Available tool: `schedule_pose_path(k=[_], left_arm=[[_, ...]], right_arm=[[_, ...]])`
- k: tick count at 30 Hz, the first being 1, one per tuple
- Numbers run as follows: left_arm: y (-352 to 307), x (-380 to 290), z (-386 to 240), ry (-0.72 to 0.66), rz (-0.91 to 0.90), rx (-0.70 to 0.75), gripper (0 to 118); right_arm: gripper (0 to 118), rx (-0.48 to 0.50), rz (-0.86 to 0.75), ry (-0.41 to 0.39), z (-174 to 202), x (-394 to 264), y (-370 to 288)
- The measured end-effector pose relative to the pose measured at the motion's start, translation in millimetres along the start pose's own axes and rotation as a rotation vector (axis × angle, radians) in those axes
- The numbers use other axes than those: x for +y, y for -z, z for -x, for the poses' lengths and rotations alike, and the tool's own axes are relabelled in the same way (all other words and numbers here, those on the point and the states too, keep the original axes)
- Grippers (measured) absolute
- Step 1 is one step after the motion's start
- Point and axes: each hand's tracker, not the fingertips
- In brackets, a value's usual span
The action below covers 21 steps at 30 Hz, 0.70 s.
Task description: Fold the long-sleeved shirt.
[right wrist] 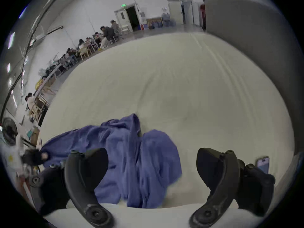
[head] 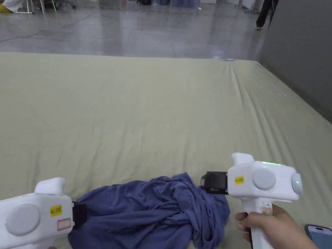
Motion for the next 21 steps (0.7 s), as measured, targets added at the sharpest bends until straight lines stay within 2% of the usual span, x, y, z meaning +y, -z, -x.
schedule_pose_path(k=[4,6,7,8,9,10,13,15,19,21], left_arm=[[-11,-4,1,-0.017,0.001,-0.007,0],[-11,-4,3,-0.036,0.003,-0.013,0],[-10,-6,3,-0.042,0.005,-0.009,0],[-10,-7,4,-0.044,0.008,-0.007,0],[-9,-7,4,-0.050,0.015,-0.007,0],[-10,-7,4,-0.052,0.017,-0.004,0],[-16,8,8,-0.057,0.011,-0.010,0],[-27,33,5,-0.052,-0.012,-0.037,0],[-64,115,-13,0.027,-0.136,-0.068,0],[-81,162,-25,0.083,-0.192,-0.062,0]], right_arm=[[108,-0.070,0.177,0.039,-6,16,53],[102,-0.068,0.255,0.063,-5,11,67],[79,-0.030,0.286,0.067,-3,3,69],[35,-0.005,0.283,0.064,1,-2,65],[20,-0.003,0.278,0.064,4,-5,62],[20,0.006,0.261,0.066,8,-7,51],[14,0.024,0.209,-0.059,25,-1,16],[13,0.038,0.108,-0.098,32,18,-24],[13,0.027,-0.070,-0.182,49,87,-111],[13,-0.011,-0.156,-0.217,63,124,-151]])
